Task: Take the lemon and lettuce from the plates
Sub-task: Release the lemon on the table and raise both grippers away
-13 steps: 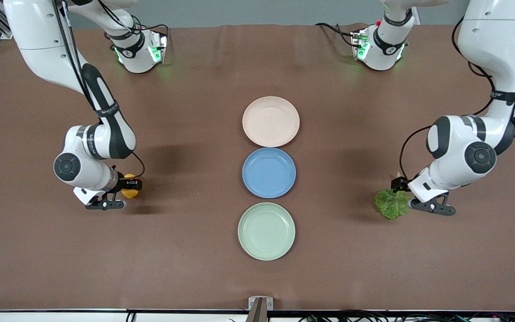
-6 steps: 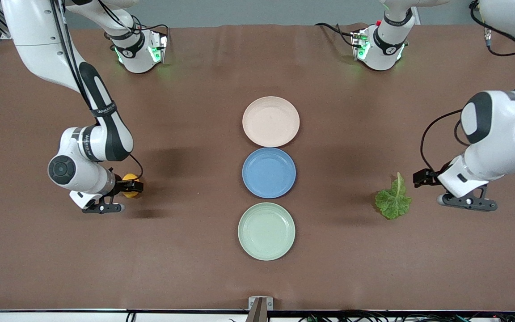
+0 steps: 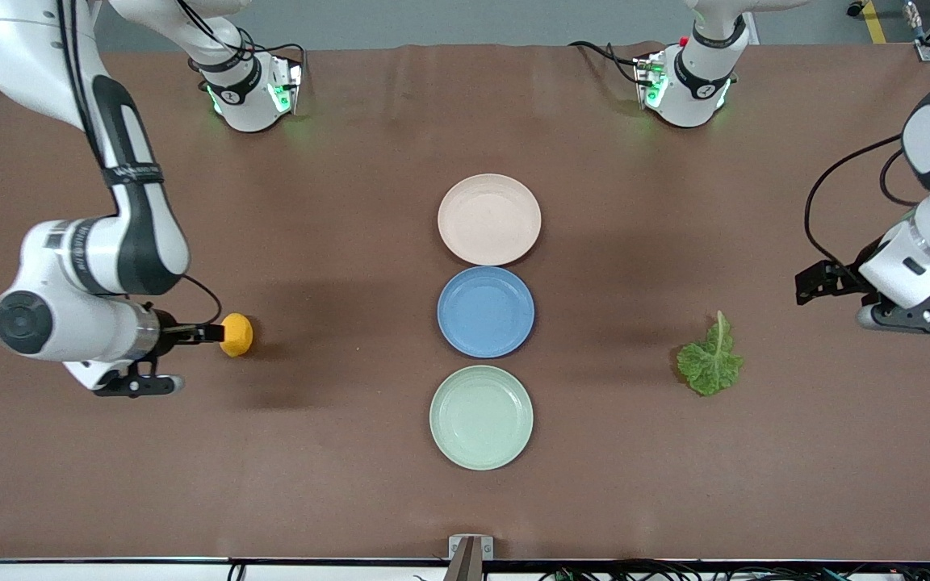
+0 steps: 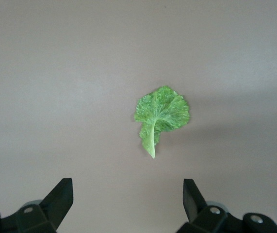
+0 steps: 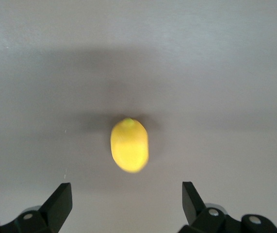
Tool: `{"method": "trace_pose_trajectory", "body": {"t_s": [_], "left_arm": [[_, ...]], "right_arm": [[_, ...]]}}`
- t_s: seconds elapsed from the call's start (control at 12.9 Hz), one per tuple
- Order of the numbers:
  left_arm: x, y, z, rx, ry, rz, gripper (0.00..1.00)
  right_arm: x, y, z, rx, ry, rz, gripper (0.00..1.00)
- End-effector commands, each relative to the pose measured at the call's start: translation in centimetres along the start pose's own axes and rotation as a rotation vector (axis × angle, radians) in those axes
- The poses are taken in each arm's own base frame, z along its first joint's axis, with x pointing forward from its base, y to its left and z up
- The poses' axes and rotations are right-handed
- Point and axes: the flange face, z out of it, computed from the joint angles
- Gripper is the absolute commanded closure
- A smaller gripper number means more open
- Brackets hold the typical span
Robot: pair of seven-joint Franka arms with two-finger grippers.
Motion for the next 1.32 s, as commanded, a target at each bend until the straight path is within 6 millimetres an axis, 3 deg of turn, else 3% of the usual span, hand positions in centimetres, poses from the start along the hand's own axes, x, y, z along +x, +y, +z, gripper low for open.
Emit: {"method": "trace_pose_trajectory", "body": {"t_s": [0.0,0.31,0.54,0.78,1.01,1.09,1.24], "left_arm": [[-1.6,2.0,-3.8,-0.005,0.008,-0.039,0.00],[-1.0,3.7,-10.1,0.005,-0.020,-0.008,0.00],[-2.0,3.3,-10.6,0.007,-0.058,-0.023,0.00],[-3.2,5.2,-11.7,-0.012,-0.083,-0.056,0.00],[-5.0,5.5,-13.4,-0.007,-0.074,-0.113,0.00],[-5.7,6.3,-13.7,-0.007,-0.074,-0.143,0.00],[-6.6,6.9,-14.3,-0.016,-0.068,-0.168,0.00]], "right_arm": [[-1.1,2.0,-6.1,-0.048,-0.029,0.006,0.00],[-3.3,4.8,-12.0,-0.047,-0.027,0.040,0.00],[-4.6,7.2,-15.2,-0.043,0.027,0.055,0.00],[-5.1,9.5,-16.7,-0.015,0.062,0.093,0.00],[-5.9,8.7,-17.1,0.028,0.037,0.085,0.00],[-7.1,8.2,-18.5,0.030,0.040,0.078,0.00],[-7.9,7.5,-19.2,0.027,0.041,0.061,0.00]]}}
